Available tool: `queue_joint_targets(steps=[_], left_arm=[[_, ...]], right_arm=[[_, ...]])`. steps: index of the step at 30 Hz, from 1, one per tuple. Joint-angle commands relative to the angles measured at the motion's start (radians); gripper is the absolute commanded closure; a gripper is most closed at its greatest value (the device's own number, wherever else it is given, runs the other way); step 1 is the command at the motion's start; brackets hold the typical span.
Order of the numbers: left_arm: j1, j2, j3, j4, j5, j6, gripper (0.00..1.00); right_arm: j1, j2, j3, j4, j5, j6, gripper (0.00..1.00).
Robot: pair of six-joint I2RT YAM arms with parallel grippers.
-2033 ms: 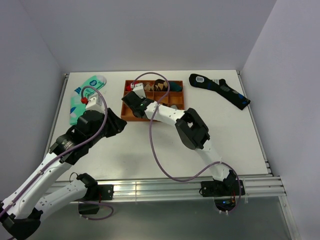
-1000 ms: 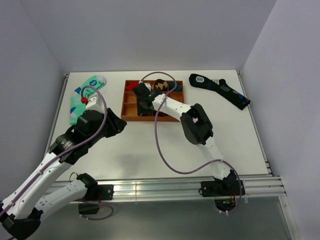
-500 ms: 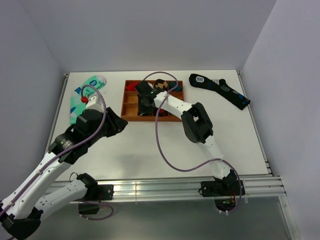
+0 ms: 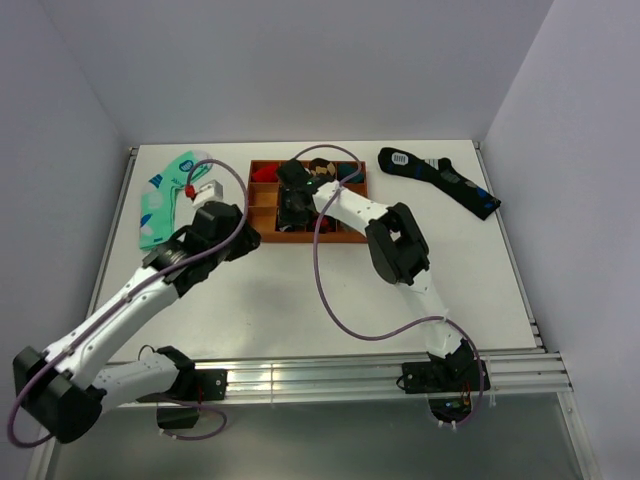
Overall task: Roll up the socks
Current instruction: Place the sock in the storage box.
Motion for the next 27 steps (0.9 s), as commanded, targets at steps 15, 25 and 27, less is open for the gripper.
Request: queue_joint_targets(steps=[15,25,27], left_arm=[[0.194,0.657,0.263,0.154,-0.129,0.086,0.53],[0.223,0.771,0.329,0.140,-0.162,0.116,0.53],[0.226,0.795,0.345,0.133,-0.161,0.122,0.53]], right_arm=[[-0.058,0.010,-0.103,-0.159,-0.015,0.008,1.00],[-0.069,0.007,-0.111,-0.174,-0.009,-0.009,1.00],[-0.067,0.007,-0.108,-0.177,-0.007,-0.009,1.00]])
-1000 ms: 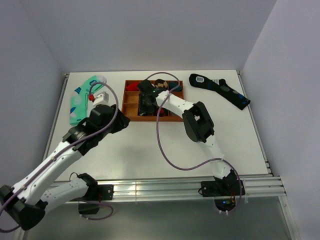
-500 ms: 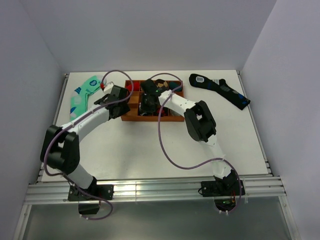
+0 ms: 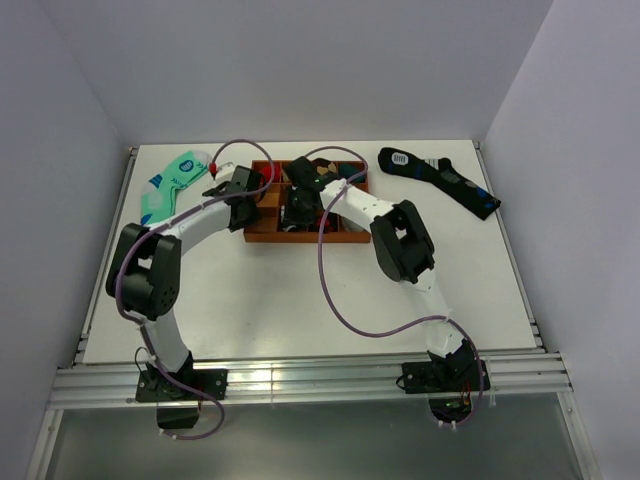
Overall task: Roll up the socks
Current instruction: Place the sock in the storage box.
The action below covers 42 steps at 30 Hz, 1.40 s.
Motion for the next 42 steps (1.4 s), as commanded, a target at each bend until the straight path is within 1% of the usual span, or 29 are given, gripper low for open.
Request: queue_joint_targets(steps=[1,9,13,16,17,19,20,21,23,25,26,29,31,32,35,42], left_arm=[[0.010,0.037,0.054,-0.004,-0.036,0.031,0.53],[0.030,0.126,0.063,0.003,-0.019,0.047,0.55],[0.031,0.154,0.066,-0.004,-0.019,0.045,0.61],[0.031,0.178,0.072,-0.017,-0.030,0.044,0.73],[0.031,0.197,0.085,-0.036,-0.046,0.042,0.80],[0.031,0.215,0.095,-0.052,-0.057,0.039,0.88],[0.031,0.229,0.101,-0.066,-0.066,0.037,0.97],[0.031,0.235,0.103,-0.067,-0.069,0.036,1.00],[0.031,0.247,0.103,-0.075,-0.079,0.033,1.00],[0.031,0.254,0.102,-0.076,-0.082,0.033,1.00],[0.031,0.260,0.103,-0.081,-0.088,0.031,1.00],[0.033,0.272,0.111,-0.093,-0.103,0.033,1.00],[0.031,0.281,0.121,-0.106,-0.112,0.036,1.00],[0.031,0.284,0.123,-0.109,-0.116,0.034,1.00],[0.031,0.289,0.135,-0.119,-0.120,0.036,1.00],[0.033,0.297,0.157,-0.138,-0.126,0.042,1.00]], right_arm=[[-0.030,0.036,-0.051,-0.196,0.075,-0.032,1.00],[-0.030,0.043,-0.042,-0.204,0.069,-0.037,1.00],[-0.029,0.045,-0.036,-0.207,0.058,-0.039,1.00],[-0.030,0.042,-0.042,-0.202,0.054,-0.037,1.00],[-0.029,0.042,-0.042,-0.202,0.052,-0.036,1.00],[-0.030,0.043,-0.040,-0.204,0.051,-0.034,1.00],[-0.030,0.045,-0.039,-0.205,0.050,-0.036,0.99],[-0.030,0.043,-0.042,-0.205,0.049,-0.034,0.99],[-0.030,0.040,-0.043,-0.201,0.049,-0.034,0.97],[-0.029,0.037,-0.049,-0.199,0.049,-0.037,0.92],[-0.030,0.034,-0.061,-0.193,0.050,-0.037,0.86],[-0.029,0.013,-0.098,-0.162,0.049,-0.036,0.74],[-0.026,-0.010,-0.121,-0.121,0.034,-0.042,0.68],[-0.023,-0.016,-0.143,-0.110,0.035,-0.040,0.62],[-0.015,-0.052,-0.179,-0.060,0.028,-0.040,0.55],[-0.009,-0.099,-0.180,-0.049,0.057,-0.029,0.50]])
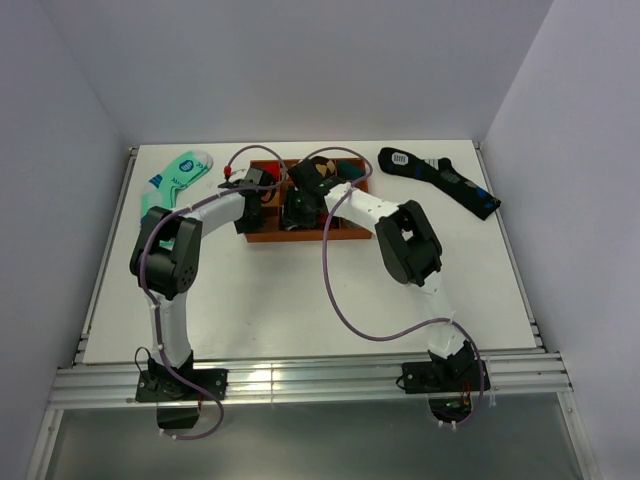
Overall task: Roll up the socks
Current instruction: Place the sock in the storage box.
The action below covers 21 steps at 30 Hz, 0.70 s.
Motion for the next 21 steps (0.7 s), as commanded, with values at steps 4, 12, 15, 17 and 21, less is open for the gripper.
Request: queue_joint_targets(steps=[4,12,15,17,21], left_arm=[[0.030,0.080,0.004,-0.018,-0.122,-0.027,1.00],[0.035,0.080,0.004,-0.017,-0.116,-0.022,1.00],[0.038,0.079,0.005,-0.015,-0.112,-0.019,1.00],[0.039,0.080,0.005,-0.012,-0.106,-0.019,1.00],[0.044,0.076,0.013,-0.006,-0.083,-0.016,1.00]], right_arm=[[-0.006,-0.049,-0.041,-0.170,0.075,-0.026,0.49],[-0.001,-0.118,-0.002,-0.215,0.129,-0.028,0.46],[-0.001,-0.149,-0.012,-0.198,0.129,-0.026,0.45],[-0.001,-0.181,-0.028,-0.187,0.130,-0.026,0.44],[-0.001,-0.238,-0.053,-0.161,0.129,-0.020,0.43]])
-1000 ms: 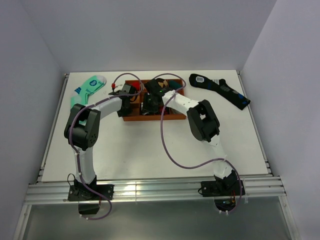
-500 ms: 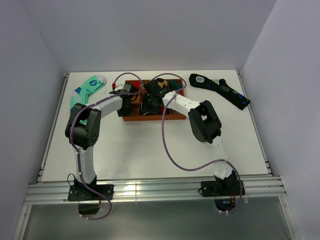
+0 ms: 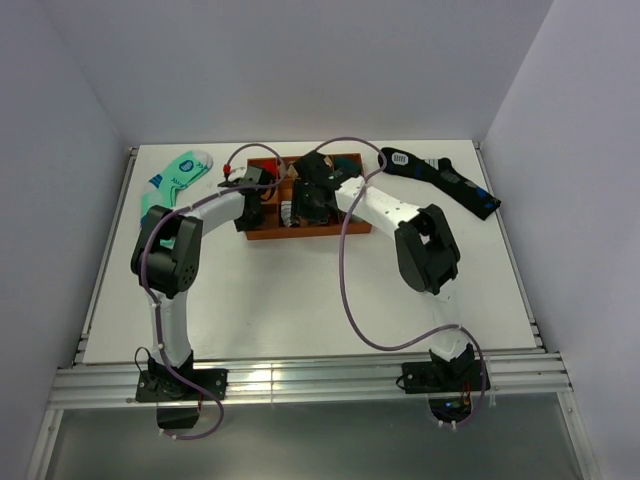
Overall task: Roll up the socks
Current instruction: Adjust the storage box at the center of the board.
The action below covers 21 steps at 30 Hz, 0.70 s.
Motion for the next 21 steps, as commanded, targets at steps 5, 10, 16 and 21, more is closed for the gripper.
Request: queue_joint_targets(steps=[5,10,16,21], left_arm=[[0.042,0.051,0.014,-0.012,-0.037,-0.009,1.00],[0.042,0.031,0.034,-0.015,-0.017,0.001,0.95],[0.042,-0.003,0.014,0.026,0.025,0.056,1.00],[0.042,-0.017,-0.021,0.076,0.047,0.148,1.00]], right_arm=[[-0.006,-0.171,-0.075,0.031,0.022,-0.007,0.41],[-0.003,-0.217,-0.114,0.046,0.018,-0.005,0.41],[-0.004,-0.288,-0.186,0.078,0.021,-0.004,0.41],[-0.004,-0.328,-0.249,0.101,0.028,-0.011,0.41]])
